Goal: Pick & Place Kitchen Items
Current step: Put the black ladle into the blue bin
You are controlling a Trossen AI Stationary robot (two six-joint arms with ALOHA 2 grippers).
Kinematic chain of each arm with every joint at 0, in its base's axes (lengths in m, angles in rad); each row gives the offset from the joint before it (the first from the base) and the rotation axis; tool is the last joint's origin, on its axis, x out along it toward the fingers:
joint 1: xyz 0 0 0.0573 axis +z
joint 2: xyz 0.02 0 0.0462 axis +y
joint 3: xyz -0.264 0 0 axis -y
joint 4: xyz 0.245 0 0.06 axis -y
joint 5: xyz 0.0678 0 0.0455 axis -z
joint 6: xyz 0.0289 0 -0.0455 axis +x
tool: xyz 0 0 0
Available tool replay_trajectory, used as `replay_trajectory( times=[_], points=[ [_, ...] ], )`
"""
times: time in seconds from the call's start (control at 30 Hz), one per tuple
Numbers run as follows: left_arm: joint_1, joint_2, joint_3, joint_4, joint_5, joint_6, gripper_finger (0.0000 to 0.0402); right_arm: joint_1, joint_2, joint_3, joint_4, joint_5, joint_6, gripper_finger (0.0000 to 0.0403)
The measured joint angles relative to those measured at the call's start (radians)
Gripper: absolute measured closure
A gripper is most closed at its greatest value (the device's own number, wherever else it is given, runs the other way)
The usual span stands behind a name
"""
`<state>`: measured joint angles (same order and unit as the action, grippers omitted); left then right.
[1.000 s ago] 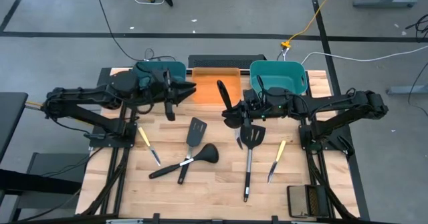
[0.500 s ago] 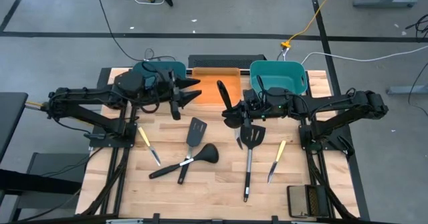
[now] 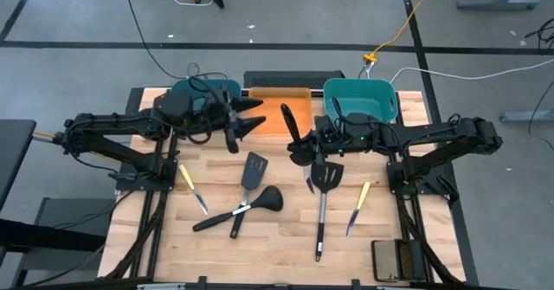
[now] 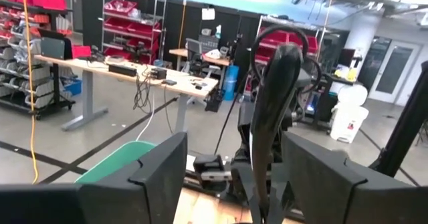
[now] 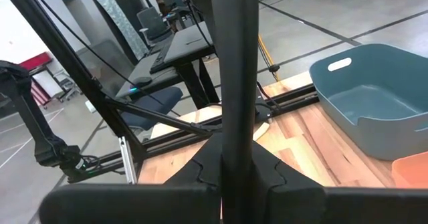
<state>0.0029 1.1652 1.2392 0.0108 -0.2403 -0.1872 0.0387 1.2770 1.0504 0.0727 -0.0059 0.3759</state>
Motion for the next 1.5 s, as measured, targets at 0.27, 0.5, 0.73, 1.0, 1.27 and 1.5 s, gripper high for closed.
replay_trajectory(
  times=[0.27,0.5,0.73,1.0,1.27,1.5],
  points=[
    [0.000,0.000,0.000,0.005,0.001,0.000,0.0138,0.000,0.000,0.000,-0.001,0.016,-0.004,0.0370],
    [0.000,0.000,0.000,0.013,0.040,-0.001,0.0138,0.000,0.000,0.000,-0.001,0.016,-0.005,0.0370],
    [0.008,0.066,0.001,0.111,0.087,-0.023,0.0138,0.000,0.000,0.000,0.000,0.017,-0.018,0.0370],
    [0.010,0.134,0.000,0.196,0.136,-0.053,0.0138,0.000,0.000,0.001,-0.001,0.017,-0.019,0.0369],
    [0.010,0.178,0.001,0.267,0.160,-0.082,0.0138,0.000,0.000,0.001,-0.001,0.017,-0.019,0.0369],
    [0.010,0.229,0.000,0.328,0.180,-0.091,0.0138,0.000,0.000,0.001,0.001,0.018,-0.019,0.0369]
  ],
)
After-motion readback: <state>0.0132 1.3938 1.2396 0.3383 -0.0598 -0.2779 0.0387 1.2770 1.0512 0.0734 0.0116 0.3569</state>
